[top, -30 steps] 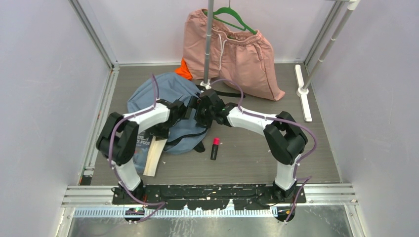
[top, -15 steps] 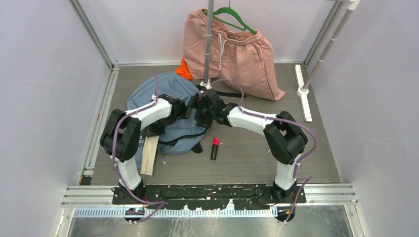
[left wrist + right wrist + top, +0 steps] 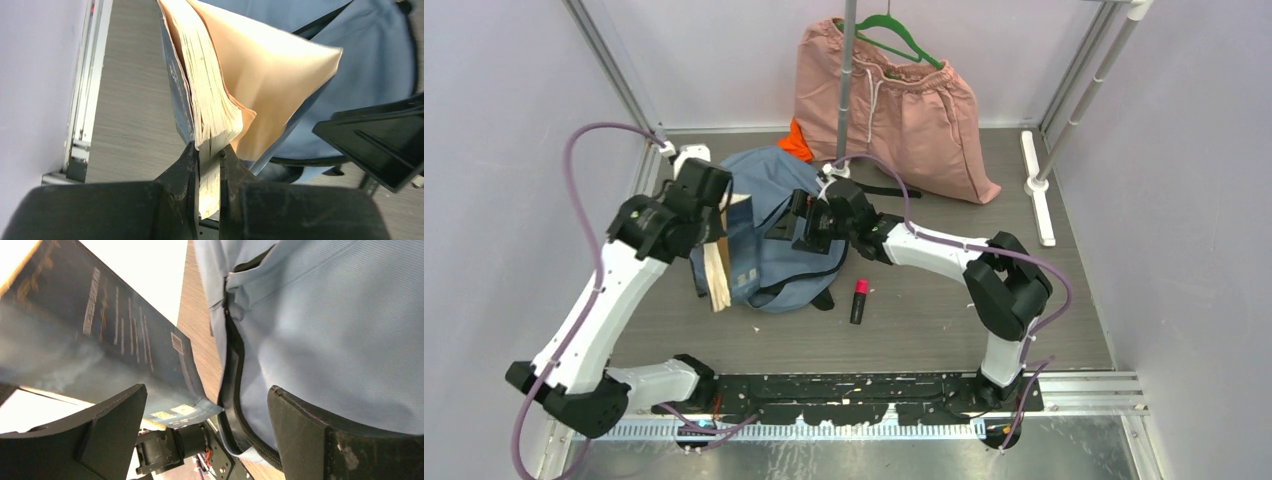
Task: Pack the student bag
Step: Pick up the book from the center of the board.
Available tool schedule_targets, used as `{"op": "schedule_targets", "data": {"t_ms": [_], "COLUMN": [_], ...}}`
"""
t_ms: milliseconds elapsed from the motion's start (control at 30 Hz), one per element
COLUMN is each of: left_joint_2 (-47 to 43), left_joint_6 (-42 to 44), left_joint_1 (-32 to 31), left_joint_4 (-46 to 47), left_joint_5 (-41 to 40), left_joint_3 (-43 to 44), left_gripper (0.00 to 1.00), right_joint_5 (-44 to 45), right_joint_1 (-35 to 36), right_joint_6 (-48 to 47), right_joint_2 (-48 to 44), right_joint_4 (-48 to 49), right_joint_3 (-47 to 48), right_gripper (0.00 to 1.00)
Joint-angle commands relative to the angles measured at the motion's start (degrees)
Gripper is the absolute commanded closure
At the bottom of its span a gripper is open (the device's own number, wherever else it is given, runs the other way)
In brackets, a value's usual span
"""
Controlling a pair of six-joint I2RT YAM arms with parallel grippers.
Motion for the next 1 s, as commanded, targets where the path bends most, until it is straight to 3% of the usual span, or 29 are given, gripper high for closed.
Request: {"op": "schedule_targets", "data": {"t_ms": [0, 233, 433, 833, 900, 967], "left_joint_2": [-2.54, -3.81, -5.94, -9.02, -9.05, -8.70], "left_joint_6": [6.37, 7.95, 8.52, 7.24, 7.12, 6.63], "left_joint_1": [0.10, 0.10, 0.10, 0.10, 0.10, 0.10], "left_joint_4": [-0.47, 1.13, 4.35, 6.65, 6.54, 6.33], "left_joint_5": [2.59, 10.57, 18.26, 24.86, 24.94, 25.11], "left_joint_3": [8.12, 13.73, 15.48, 15.39, 15.67, 15.71], "left_gripper": [1.00, 1.00, 1.00, 1.00, 1.00, 1.00], "right_joint_5": [-3.93, -9.90, -9.62, -10.33, -10.12, -10.65], "right_joint_1": [-0.05, 0.51, 0.64, 1.14, 1.11, 1.13], "right_joint_6": [-2.17, -6.03, -6.59, -7.35, -7.67, -7.47], "right_joint_2": [-6.86, -12.32, -9.93, -4.07, -4.13, -4.33], "right_joint_4": [11.13, 17.26, 16.48, 15.42, 15.02, 15.00], "right_joint_3": [-1.81, -2.23, -0.58, 1.33, 0.97, 0.81], "right_gripper": [0.04, 0.00, 0.00, 0.03, 0.08, 0.23]}}
